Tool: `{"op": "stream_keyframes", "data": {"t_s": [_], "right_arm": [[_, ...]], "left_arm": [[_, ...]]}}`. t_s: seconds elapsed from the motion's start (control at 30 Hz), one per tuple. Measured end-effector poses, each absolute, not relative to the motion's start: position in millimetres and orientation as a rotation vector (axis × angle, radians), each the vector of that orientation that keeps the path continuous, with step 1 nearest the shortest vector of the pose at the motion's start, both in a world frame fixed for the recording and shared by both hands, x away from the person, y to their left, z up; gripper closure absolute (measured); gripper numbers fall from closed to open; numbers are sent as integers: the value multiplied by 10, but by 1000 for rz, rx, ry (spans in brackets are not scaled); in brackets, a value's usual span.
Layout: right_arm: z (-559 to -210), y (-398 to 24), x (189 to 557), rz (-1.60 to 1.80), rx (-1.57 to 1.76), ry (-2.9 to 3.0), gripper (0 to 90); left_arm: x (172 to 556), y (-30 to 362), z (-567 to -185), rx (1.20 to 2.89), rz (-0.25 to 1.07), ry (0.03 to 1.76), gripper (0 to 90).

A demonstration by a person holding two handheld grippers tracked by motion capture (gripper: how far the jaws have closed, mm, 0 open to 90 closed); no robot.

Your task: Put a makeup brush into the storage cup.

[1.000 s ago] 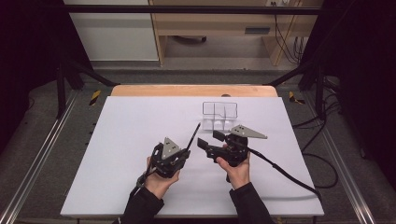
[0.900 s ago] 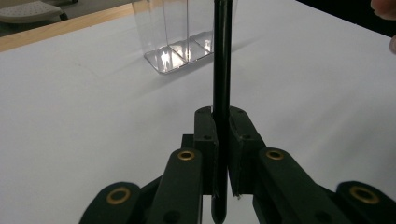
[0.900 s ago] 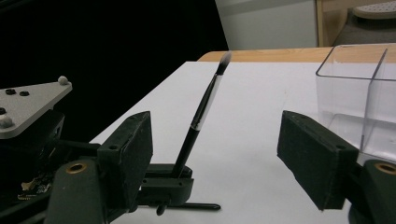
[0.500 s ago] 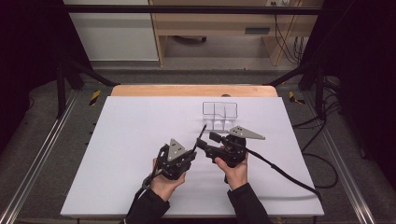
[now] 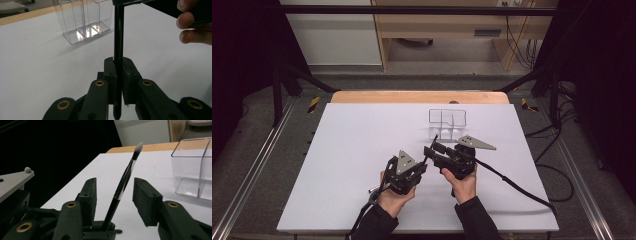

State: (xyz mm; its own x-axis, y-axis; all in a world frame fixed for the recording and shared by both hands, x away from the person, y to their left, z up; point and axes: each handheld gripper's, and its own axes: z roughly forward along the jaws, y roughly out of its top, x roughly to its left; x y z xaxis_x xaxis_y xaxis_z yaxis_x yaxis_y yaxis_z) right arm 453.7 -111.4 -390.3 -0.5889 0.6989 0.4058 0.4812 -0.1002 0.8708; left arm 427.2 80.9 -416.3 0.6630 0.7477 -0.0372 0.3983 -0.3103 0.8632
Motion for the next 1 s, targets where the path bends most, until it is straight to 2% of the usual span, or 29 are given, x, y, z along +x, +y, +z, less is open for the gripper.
{"op": "stream_keyframes", "data": {"t_s": [0.63,1.0], "right_arm": [[-3921,-1138,4553,1807,1361,1992,790],[-3916,-1165,4551,1838,1364,2009,819]], "left_arm": [[4231,784,-4151,1931,468,878,831],[4220,770,-4154,1930,456,876,831]]}}
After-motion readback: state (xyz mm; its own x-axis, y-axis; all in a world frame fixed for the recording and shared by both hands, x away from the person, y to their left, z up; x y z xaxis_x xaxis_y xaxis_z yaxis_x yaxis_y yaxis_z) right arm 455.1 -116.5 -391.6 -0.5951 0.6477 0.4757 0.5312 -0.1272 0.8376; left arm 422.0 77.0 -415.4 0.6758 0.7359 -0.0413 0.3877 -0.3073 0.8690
